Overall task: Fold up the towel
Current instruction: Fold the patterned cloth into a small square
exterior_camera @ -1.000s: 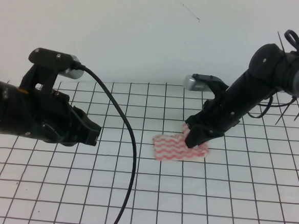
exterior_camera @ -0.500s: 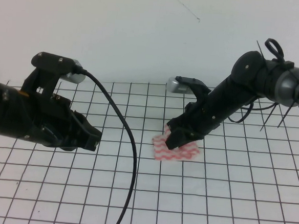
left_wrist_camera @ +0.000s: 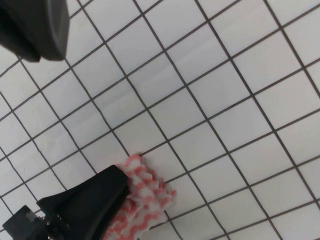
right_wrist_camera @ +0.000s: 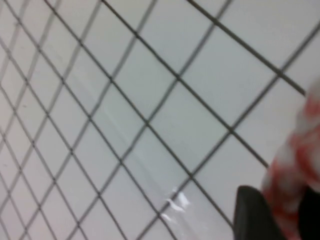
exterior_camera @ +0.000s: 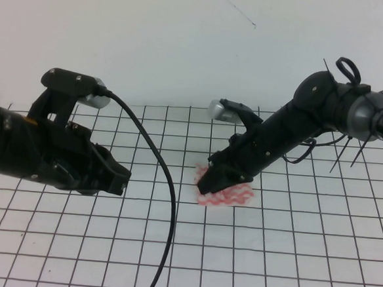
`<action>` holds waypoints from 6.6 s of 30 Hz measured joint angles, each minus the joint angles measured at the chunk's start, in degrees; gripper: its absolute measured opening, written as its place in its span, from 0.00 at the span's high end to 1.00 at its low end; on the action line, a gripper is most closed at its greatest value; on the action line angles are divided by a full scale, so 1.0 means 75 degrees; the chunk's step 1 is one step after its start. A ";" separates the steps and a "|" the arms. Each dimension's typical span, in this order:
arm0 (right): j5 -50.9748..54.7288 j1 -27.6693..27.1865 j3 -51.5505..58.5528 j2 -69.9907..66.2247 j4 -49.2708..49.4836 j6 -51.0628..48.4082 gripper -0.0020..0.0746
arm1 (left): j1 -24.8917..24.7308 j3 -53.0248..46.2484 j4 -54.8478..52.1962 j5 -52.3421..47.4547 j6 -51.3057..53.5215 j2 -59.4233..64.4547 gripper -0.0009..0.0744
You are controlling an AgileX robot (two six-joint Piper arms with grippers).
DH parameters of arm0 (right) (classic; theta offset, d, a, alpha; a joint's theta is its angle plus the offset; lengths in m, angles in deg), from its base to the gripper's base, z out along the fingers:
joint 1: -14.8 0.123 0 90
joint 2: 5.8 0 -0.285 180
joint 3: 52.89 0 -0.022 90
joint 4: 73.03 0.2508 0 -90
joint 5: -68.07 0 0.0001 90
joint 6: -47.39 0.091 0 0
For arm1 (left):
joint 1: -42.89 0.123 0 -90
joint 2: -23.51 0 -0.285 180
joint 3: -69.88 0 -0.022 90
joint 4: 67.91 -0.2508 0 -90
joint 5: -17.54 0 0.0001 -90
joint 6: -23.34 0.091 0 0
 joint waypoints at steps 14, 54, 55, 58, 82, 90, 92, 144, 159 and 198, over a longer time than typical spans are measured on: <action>0.0092 0.0000 -0.0971 0.0000 -0.0145 -0.0407 0.62 | 0.0000 0.0000 -0.0014 -0.0171 0.0000 0.0000 0.99; -0.0153 -0.0001 -0.1059 0.0249 -0.3446 0.0263 0.97 | 0.0000 0.0000 -0.0014 -0.0161 0.0034 0.0000 0.99; -0.0107 -0.0001 -0.1059 0.0347 -0.3446 0.0263 0.97 | 0.0000 0.0000 -0.0014 -0.0161 0.0034 0.0000 0.99; 0.0285 -0.0001 -0.1074 0.0566 -0.3394 0.0072 0.97 | 0.0000 0.0000 -0.0014 -0.0161 0.0034 0.0000 0.99; 0.0638 0.0008 -0.1058 0.1251 -0.2186 0.0162 0.97 | 0.0000 0.0000 -0.0017 -0.0398 0.0286 -0.0230 0.99; 0.0558 0.0008 -0.0884 0.4086 -0.4689 0.1726 0.97 | 0.0000 -0.0050 -0.0237 -0.0278 0.0418 -0.2204 0.99; 0.0112 0.0008 -0.0644 0.4939 -0.5233 0.2103 0.97 | 0.0000 -0.0261 -0.0237 0.0075 0.0418 -0.2845 0.99; -0.7132 0.0008 1.1012 1.1872 -0.5711 0.2963 0.97 | 0.0363 -0.5237 -0.2680 0.4596 -0.1910 -0.8241 0.99; -0.7132 0.0008 1.1012 1.1872 -0.5711 0.2963 0.97 | 0.0987 -0.7679 -0.3965 0.3635 -0.4495 -1.0374 0.99; -0.5958 -0.3678 1.2741 1.6863 -0.5781 0.2963 0.97 | 0.0987 -0.7681 -0.3947 0.3150 -0.4575 -1.0374 0.99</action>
